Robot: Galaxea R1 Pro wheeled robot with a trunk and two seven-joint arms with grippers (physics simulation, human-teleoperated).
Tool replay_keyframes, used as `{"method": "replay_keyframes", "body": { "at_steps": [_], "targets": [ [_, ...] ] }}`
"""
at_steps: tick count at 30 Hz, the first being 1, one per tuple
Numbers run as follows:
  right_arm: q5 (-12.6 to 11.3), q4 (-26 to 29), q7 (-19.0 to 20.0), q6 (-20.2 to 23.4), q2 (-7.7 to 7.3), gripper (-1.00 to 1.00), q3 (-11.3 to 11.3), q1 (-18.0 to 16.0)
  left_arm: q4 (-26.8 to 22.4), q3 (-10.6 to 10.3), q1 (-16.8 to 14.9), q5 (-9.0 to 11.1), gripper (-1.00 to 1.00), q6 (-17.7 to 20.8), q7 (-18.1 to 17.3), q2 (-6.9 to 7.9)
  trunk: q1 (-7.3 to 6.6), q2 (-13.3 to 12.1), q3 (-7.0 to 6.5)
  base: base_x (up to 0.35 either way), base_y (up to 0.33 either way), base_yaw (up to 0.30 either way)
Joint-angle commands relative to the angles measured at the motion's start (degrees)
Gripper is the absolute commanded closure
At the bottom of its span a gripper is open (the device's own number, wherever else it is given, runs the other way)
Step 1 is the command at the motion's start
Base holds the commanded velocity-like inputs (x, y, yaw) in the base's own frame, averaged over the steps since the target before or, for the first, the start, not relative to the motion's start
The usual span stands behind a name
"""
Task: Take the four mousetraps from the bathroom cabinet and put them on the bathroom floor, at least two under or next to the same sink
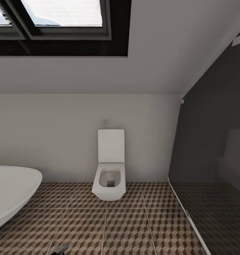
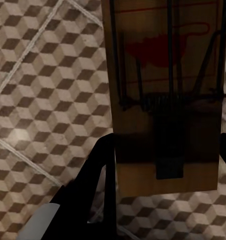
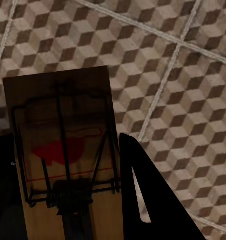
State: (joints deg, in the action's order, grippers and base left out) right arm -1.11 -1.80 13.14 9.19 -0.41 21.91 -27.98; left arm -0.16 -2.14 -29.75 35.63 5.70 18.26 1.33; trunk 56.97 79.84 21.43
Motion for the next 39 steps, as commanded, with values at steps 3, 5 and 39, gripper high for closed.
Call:
{"method": "replay_keyframes", "body": {
  "at_steps": [3, 5, 39],
  "targets": [
    [-0.34, -0.04, 0.2, 0.13, -0.03, 1.0, 0.24, -0.09, -0.02, -0.23, -0.05, 0.05, 1.0, 0.27, 0.2, -0.01, 0.0, 0.04, 0.06, 0.0, 0.0, 0.266],
    [-0.33, -0.04, 0.21, 0.13, -0.03, 1.0, 0.24, -0.08, -0.02, -0.23, -0.05, 0.05, 1.0, 0.27, 0.2, -0.01, 0.0, 0.04, 0.06, 0.0, 0.0, 0.203],
    [-0.51, -0.04, 0.2, 0.15, -0.61, 1.0, 0.16, -0.07, -0.02, -0.21, -0.05, -0.04, 1.0, 0.28, 0.11, 0.47, 0.0, 0.04, 0.06, 0.247, 0.006, 0.009]
  ]
}}
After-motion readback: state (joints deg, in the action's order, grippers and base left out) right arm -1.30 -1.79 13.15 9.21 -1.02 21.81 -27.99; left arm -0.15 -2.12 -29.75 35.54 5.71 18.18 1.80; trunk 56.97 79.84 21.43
